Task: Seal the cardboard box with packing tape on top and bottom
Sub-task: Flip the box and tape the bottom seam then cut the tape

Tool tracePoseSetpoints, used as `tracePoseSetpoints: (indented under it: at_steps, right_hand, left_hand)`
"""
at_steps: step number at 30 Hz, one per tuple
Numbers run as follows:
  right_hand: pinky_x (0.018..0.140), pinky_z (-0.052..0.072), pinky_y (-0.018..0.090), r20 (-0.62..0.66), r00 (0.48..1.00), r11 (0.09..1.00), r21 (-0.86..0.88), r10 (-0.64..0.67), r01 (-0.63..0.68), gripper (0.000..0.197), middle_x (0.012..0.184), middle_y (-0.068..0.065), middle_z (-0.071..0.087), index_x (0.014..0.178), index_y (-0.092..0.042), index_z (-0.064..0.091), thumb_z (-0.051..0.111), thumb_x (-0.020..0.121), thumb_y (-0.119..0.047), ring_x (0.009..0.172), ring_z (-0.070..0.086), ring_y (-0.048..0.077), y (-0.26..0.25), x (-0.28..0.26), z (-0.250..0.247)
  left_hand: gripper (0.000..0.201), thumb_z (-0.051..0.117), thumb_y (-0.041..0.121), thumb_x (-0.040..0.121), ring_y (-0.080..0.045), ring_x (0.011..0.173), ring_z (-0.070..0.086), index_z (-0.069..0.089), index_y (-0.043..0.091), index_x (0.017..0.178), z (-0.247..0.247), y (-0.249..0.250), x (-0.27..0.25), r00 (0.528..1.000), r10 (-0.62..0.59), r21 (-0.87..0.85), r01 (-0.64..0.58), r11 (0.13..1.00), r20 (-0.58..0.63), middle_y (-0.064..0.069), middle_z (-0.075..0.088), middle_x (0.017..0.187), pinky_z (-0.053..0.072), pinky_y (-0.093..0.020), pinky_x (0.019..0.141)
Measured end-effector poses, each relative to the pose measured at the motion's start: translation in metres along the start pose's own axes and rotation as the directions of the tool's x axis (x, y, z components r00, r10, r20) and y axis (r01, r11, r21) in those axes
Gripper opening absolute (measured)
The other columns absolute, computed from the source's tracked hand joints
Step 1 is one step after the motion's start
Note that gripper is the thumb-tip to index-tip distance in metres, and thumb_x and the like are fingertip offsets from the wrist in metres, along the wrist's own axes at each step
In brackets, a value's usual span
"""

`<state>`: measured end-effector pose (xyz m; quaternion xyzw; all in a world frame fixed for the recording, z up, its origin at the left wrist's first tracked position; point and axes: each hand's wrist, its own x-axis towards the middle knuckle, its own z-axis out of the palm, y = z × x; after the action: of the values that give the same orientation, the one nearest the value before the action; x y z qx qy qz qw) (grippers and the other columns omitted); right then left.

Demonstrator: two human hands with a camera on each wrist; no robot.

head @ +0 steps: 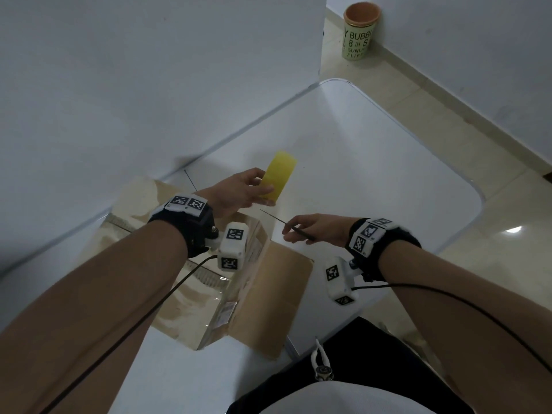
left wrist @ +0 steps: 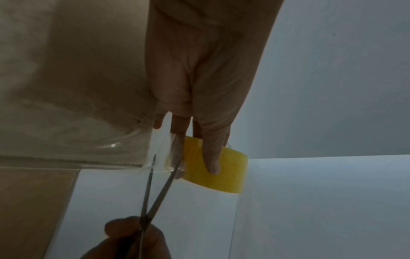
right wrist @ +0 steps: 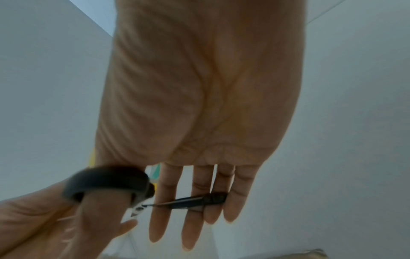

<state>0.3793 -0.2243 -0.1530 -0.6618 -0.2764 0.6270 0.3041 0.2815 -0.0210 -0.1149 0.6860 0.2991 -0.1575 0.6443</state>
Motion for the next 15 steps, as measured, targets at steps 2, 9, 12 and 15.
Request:
tracePoseSetpoints:
  at_steps: [2,9,12,15]
  right_hand:
    - [0.083,0.043,0.026,0.008,1.000,1.000,-0.008,-0.019,0.019,0.024,0.106,0.006,0.065,0.106,-0.027,0.066,0.069,0.084,-0.037,0.094,0.056,0.012,-0.006,0.003,0.000]
    - [0.059,0.038,0.019,-0.014,0.999,0.994,-0.103,-0.030,0.029,0.023,0.073,-0.005,0.059,0.101,-0.028,0.070,0.071,0.082,-0.042,0.068,0.049,0.009,-0.024,0.008,-0.003]
    - [0.056,0.034,0.020,-0.034,0.999,0.990,-0.136,-0.031,0.026,0.022,0.070,-0.004,0.057,0.094,-0.031,0.071,0.072,0.079,-0.046,0.063,0.048,0.007,-0.024,0.008,-0.006]
    - [0.057,0.034,0.021,-0.044,0.999,0.988,-0.153,-0.031,0.024,0.024,0.069,-0.004,0.057,0.093,-0.031,0.072,0.072,0.078,-0.049,0.061,0.047,0.006,-0.025,0.009,-0.008]
  left_hand:
    - [0.027,0.068,0.024,0.088,-0.025,0.101,0.069,0.058,0.019,0.113,-0.002,-0.001,0.001,1.000,0.001,-0.017,-0.001,1.000,0.001,-0.005,0.068,0.110,0.042,-0.045,0.093]
    - [0.032,0.070,0.004,0.083,-0.028,0.100,0.068,0.060,0.016,0.112,-0.006,0.001,0.008,1.000,0.001,-0.006,-0.001,1.000,-0.007,-0.010,0.063,0.113,0.050,-0.042,0.096]
    - [0.032,0.070,0.004,0.083,-0.023,0.097,0.067,0.059,0.018,0.109,-0.005,0.003,0.009,1.000,0.014,-0.006,-0.014,1.000,-0.021,-0.007,0.062,0.112,0.051,-0.034,0.084]
    - [0.031,0.068,0.000,0.084,-0.022,0.095,0.069,0.058,0.016,0.110,-0.004,0.002,0.010,0.999,0.023,-0.037,-0.025,0.999,-0.034,-0.006,0.062,0.111,0.052,-0.035,0.087]
